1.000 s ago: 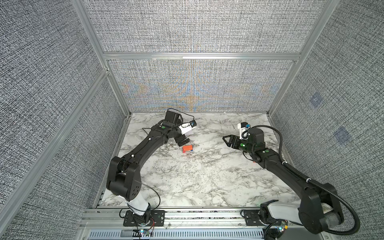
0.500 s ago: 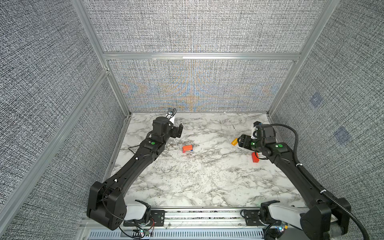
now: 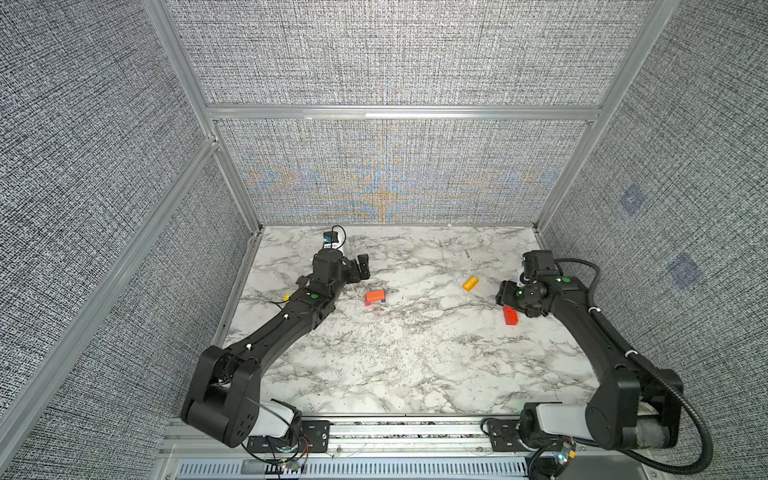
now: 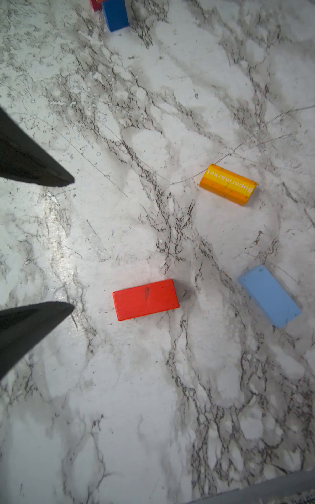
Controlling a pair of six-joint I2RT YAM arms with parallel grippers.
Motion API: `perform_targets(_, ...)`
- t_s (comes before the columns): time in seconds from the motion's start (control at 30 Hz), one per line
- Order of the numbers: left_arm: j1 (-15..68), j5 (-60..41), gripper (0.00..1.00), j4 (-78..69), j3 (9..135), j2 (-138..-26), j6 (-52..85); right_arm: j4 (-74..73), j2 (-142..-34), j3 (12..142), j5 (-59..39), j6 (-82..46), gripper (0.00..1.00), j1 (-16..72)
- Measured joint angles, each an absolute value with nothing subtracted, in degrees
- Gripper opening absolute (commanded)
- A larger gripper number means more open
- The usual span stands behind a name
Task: Build the wood block tower
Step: 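Raise the left gripper while the right gripper moves over the red block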
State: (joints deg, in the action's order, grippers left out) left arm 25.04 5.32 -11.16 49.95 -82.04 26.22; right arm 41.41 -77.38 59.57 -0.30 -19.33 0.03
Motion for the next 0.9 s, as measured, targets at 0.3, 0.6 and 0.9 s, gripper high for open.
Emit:
perform_targets(0.3, 25.04, 7.35, 0.99, -14.09, 44.91, -83.11, 26.96, 41.67, -84.01, 58.11, 0.86, -17.41, 0.78, -2.85)
perform_targets(0.6, 25.04, 10.74, 0.99, -18.28, 41.95, -81.91, 26.98, 41.63, -89.52, 58.41, 2.52, -17.04, 0.74, -3.01)
perform_targets(0.9, 25.04, 10.85, 0.99, -18.72, 41.47, -82.15, 27.00, 41.28, -95.15, 62.39, 4.23, -16.47, 0.60, -3.01)
